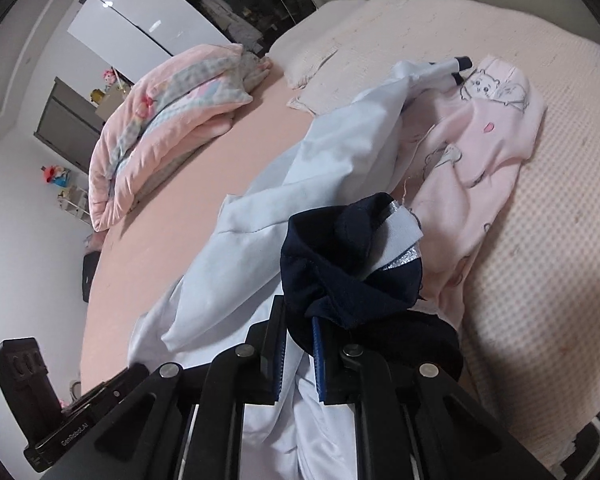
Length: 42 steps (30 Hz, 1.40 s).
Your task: Fold clothes
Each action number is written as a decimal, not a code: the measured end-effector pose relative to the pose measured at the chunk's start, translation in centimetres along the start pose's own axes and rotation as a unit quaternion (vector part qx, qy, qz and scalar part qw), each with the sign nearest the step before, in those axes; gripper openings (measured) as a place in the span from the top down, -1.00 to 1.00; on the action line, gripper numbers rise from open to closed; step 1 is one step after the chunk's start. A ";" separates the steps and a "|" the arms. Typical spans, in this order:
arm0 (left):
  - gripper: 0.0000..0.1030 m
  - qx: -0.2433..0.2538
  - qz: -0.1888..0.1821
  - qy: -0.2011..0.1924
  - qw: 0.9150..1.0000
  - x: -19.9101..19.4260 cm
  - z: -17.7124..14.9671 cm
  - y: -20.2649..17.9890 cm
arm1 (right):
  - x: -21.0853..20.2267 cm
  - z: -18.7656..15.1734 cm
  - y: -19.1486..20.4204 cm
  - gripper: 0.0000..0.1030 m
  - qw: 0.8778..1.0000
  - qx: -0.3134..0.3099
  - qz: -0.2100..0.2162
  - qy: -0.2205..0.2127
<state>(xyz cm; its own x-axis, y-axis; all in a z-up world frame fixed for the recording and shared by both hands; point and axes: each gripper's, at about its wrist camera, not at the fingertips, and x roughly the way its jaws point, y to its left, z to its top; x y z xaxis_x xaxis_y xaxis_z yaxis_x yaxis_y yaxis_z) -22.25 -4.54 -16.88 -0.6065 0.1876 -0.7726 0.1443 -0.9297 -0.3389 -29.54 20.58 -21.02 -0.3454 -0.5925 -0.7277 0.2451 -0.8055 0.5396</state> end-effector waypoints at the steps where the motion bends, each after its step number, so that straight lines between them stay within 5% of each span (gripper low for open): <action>1: 0.88 0.003 0.007 0.000 1.000 -0.4 0.1 0.1 | -0.1 -0.2 0.0 0.79 1.000 -0.008 0.003 0.006; 5: 0.88 0.007 0.026 -0.012 1.000 -1.7 0.6 0.7 | 0.2 -0.3 0.6 0.80 0.999 -0.034 0.015 0.029; 19: 0.84 -0.034 -0.003 -0.014 0.999 -2.6 0.7 1.7 | 4.7 -1.6 7.2 0.80 0.986 -0.091 0.098 0.095; 21: 0.68 -0.029 -0.002 -0.016 0.999 -2.9 0.6 1.7 | 5.7 -1.9 8.7 0.80 0.984 -0.107 0.098 0.103; 23: 0.28 -0.030 -0.004 -0.015 0.999 -3.0 0.4 2.0 | 6.6 -2.2 9.6 0.80 0.982 -0.108 0.106 0.113; 28: 0.02 -0.043 -0.025 -0.010 0.999 -3.1 -0.2 3.0 | 7.4 -2.7 11.3 0.81 0.976 -0.102 0.147 0.127; 35: -0.09 -0.079 -0.033 -0.008 0.996 -3.3 -1.0 4.9 | 8.8 -3.4 14.7 0.82 0.970 -0.130 0.153 0.139; 42: -0.09 -0.094 -0.031 -0.004 0.995 -3.0 -1.4 5.7 | 7.0 -2.6 15.0 0.82 0.979 -0.160 0.055 0.112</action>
<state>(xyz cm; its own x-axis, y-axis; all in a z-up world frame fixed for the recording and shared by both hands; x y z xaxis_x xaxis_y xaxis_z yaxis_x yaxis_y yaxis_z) -18.50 -9.95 -17.20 -0.6257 0.2395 -0.7424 0.2495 -0.8403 -0.4814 -25.94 4.33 -19.15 -0.1016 -0.6336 -0.7670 0.5540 -0.6764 0.4854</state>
